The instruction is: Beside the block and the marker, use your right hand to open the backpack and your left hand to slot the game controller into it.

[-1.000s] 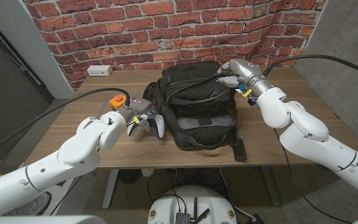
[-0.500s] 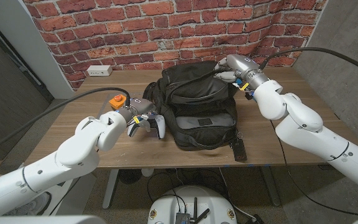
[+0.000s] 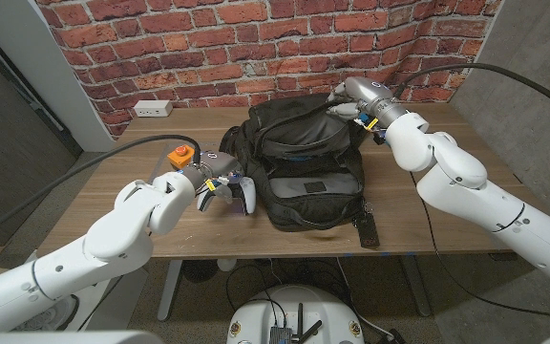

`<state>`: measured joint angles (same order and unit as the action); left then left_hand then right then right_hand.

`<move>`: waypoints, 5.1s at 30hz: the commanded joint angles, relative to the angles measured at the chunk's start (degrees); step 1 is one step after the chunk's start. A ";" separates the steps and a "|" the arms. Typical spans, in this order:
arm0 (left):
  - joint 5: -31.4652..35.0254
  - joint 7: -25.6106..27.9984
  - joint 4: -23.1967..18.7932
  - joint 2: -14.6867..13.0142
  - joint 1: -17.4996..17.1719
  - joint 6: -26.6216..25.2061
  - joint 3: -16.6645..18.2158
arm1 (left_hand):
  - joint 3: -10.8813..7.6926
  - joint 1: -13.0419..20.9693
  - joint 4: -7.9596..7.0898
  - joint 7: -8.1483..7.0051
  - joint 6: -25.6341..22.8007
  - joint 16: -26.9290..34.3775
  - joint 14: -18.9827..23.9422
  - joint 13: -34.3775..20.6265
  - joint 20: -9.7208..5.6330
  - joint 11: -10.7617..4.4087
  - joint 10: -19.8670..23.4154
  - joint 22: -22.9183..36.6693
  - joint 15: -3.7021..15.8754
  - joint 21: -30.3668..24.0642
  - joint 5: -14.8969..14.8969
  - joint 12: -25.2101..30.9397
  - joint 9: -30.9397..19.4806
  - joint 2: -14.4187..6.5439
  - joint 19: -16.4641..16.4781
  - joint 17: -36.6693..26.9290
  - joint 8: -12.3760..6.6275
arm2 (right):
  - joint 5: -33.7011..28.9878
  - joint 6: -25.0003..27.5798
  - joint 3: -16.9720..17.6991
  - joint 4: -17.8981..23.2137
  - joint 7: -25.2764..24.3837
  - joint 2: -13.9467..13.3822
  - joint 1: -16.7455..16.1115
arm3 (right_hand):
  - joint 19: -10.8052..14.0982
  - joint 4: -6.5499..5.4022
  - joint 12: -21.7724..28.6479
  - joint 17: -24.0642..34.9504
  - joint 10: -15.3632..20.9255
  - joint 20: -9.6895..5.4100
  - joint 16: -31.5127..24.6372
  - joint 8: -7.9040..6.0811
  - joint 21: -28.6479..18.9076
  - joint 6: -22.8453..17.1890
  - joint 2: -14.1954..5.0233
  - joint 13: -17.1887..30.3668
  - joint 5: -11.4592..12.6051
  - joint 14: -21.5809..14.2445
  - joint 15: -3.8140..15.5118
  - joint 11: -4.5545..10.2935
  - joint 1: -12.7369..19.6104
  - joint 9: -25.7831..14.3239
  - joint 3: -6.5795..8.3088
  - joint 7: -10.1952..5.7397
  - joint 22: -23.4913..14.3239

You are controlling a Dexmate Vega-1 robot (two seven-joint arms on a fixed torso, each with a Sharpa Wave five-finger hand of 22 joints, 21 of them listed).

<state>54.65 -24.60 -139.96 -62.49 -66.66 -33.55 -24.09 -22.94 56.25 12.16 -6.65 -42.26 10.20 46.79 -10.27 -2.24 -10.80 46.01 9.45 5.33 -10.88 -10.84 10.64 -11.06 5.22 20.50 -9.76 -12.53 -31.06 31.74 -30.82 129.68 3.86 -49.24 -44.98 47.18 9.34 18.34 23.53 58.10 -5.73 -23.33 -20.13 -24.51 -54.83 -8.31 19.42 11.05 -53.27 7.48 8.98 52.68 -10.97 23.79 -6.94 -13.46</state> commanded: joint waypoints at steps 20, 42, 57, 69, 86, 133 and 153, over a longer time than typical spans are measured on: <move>-0.02 -1.54 -1.41 3.04 2.58 2.24 -0.14 | -2.87 2.00 -2.38 -1.16 -4.87 0.14 0.63 -0.21 -9.49 -1.20 1.45 0.32 8.32 -0.02 -0.31 0.14 -0.20 -7.26 0.46 -0.10 -0.30 | 2.51 1.42 -2.46 -4.47 0.56 2.80 6.78 | -0.33 0.07 0.00 0.50 0.33 -6.50 0.20 -0.05 -1.08 -0.28 -0.93 0.70 0.55 -0.71 5.10 -0.05 0.76 -0.39 0.60 0.23 -0.25; 1.44 -4.37 -1.85 4.85 5.14 4.08 -1.76 | -2.93 1.92 -2.36 -1.12 -4.93 0.16 0.70 -0.21 -9.49 -1.19 1.47 0.31 8.32 -0.02 -0.31 0.16 -0.20 -7.21 0.54 -0.10 -0.29 | 4.82 1.69 -2.11 -6.02 -1.96 3.13 8.28 | -0.45 0.05 -0.11 0.84 0.40 -6.47 0.11 0.26 -1.79 -0.24 -0.95 1.17 0.59 -1.02 5.07 -0.25 0.87 -0.46 0.70 0.50 -0.32; 5.83 -8.10 -4.18 8.67 5.67 3.10 -3.74 | -2.99 1.86 -2.36 -1.07 -4.81 0.16 0.72 -0.21 -9.49 -1.20 1.47 0.31 8.30 -0.02 -0.32 0.16 -0.20 -7.21 0.59 -0.10 -0.21 | 6.55 -0.44 -2.35 -8.03 -2.91 3.08 9.41 | -0.60 -0.02 -0.18 0.96 0.49 -6.40 0.22 0.39 -2.24 -0.42 -0.94 1.47 0.61 -1.01 4.99 -0.35 0.85 -0.50 0.78 0.62 -0.35; 10.66 -11.45 -4.93 12.65 5.62 3.51 -5.31 | -3.02 1.78 -2.35 -1.04 -4.81 0.13 0.70 -0.21 -9.48 -1.20 1.46 0.31 8.30 -0.03 -0.33 0.16 -0.19 -7.13 0.66 -0.08 -0.19 | 7.29 -1.50 -1.94 -8.18 -3.45 2.38 9.06 | -0.75 -0.01 -0.27 1.11 0.54 -6.35 0.19 0.52 -2.56 -0.48 -0.89 1.65 0.62 -1.14 5.00 -0.23 0.88 -0.52 0.80 0.62 -0.36; 12.59 -16.30 -4.23 17.64 8.39 7.09 -5.78 | -3.04 1.05 -2.69 -0.83 -4.66 0.07 0.68 -0.22 -9.42 -1.17 1.44 0.32 8.15 -0.09 -0.32 0.16 -0.18 -7.12 0.88 -0.03 -0.10 | 7.26 -1.46 -3.13 -9.50 -3.12 3.73 10.57 | -0.99 -0.01 -0.51 1.24 0.62 -6.38 0.39 0.75 -3.13 -0.55 -0.87 1.81 0.64 -1.04 4.99 -0.29 0.93 -0.57 0.93 0.74 -0.37; 22.14 -21.21 0.78 30.87 13.79 10.02 -11.89 | -2.91 0.20 -2.36 -0.47 -5.11 0.50 2.03 -0.21 -9.27 -1.22 1.72 1.43 8.31 -4.55 -0.39 0.25 -0.13 -7.09 13.76 -0.21 0.04 | 10.25 -5.87 -2.58 -13.56 -4.00 3.80 11.52 | -1.61 -0.03 -1.06 1.63 0.75 -6.34 0.66 1.24 -4.42 -0.78 -0.85 2.21 0.67 -1.06 4.98 -0.38 0.94 -0.66 1.14 0.75 -0.34; 25.08 -26.09 7.20 37.88 18.67 7.79 -15.58 | -2.79 -0.15 -2.47 -0.05 -5.01 0.48 2.56 -0.23 -9.43 -1.17 1.94 1.48 8.24 -4.75 -0.37 0.29 0.08 -6.96 14.37 -0.20 0.28 | 11.02 -8.01 -2.23 -14.68 -4.63 3.80 11.42 | -1.79 -0.05 -1.27 1.81 0.80 -6.24 0.69 1.49 -4.97 -0.74 -0.75 2.38 0.66 -1.14 4.93 -0.39 0.86 -0.69 1.13 0.73 -0.30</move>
<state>78.50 -48.73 -136.32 -28.31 -50.32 -24.19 -37.89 -23.17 56.25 12.40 -6.64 -42.38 10.43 47.52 -10.27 -3.07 -10.67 46.15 10.81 4.60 -15.32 -10.78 10.61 -10.77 5.22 34.23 -9.71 -12.15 -20.39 24.72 -33.21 115.45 -0.43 -45.42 -33.45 45.52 9.28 17.24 25.13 58.43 -5.13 -22.85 -18.79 -29.17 -55.07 -8.30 21.68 11.28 -53.77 7.58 8.70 52.96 -11.31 24.44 -6.27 -13.56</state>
